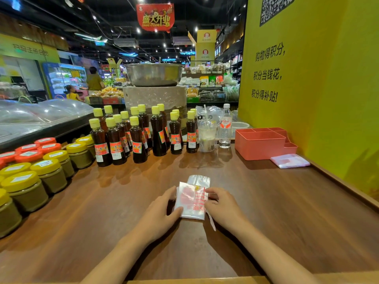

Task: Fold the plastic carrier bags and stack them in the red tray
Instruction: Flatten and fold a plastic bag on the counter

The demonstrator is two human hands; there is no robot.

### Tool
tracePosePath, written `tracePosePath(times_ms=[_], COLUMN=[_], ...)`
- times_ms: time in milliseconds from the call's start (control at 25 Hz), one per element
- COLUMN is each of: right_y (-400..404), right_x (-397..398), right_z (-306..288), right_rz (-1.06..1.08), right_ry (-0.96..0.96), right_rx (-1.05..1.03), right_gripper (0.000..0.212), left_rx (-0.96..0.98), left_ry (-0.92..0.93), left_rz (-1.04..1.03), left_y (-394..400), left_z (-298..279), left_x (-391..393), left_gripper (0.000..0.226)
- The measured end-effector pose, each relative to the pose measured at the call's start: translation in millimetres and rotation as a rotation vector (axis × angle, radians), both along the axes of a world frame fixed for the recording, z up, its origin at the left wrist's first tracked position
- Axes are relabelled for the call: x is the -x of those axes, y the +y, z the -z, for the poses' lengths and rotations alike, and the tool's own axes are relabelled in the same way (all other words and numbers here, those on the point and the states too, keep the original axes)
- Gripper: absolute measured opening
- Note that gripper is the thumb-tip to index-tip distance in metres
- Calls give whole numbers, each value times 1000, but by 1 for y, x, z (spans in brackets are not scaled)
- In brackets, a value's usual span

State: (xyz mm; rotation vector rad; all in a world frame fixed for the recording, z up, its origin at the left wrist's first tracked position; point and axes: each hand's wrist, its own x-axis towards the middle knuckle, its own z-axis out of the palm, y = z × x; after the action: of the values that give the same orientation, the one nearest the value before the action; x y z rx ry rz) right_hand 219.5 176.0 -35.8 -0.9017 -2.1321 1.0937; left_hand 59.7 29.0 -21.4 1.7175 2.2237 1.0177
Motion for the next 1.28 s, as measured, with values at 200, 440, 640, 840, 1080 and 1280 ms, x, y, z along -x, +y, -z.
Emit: tracePosePath(times_ms=[200, 440, 640, 840, 1080, 1280], right_y=[-2, -5, -7, -4, -3, -1], right_x=[-2, -3, -4, -7, -5, -7], right_z=[-5, -6, -9, -7, -6, -6], right_rz=[-29, -94, -137, -108, -154, -193], right_ry=[47, 5, -37, -165, -198, -126], right_rx=[30, -12, -79, -258, -223, -104], right_gripper=[41, 43, 47, 45, 42, 44], left_rx=[-30, -207, -206, -167, 5, 118], left_ry=[-202, -257, -258, -147, 67, 121], left_rz=[62, 23, 12, 51, 128, 154], left_y=[-2, 1, 0, -1, 1, -1], left_z=[5, 7, 5, 10, 13, 8], left_x=[4, 4, 4, 5, 6, 4], left_gripper=[68, 38, 36, 32, 34, 43])
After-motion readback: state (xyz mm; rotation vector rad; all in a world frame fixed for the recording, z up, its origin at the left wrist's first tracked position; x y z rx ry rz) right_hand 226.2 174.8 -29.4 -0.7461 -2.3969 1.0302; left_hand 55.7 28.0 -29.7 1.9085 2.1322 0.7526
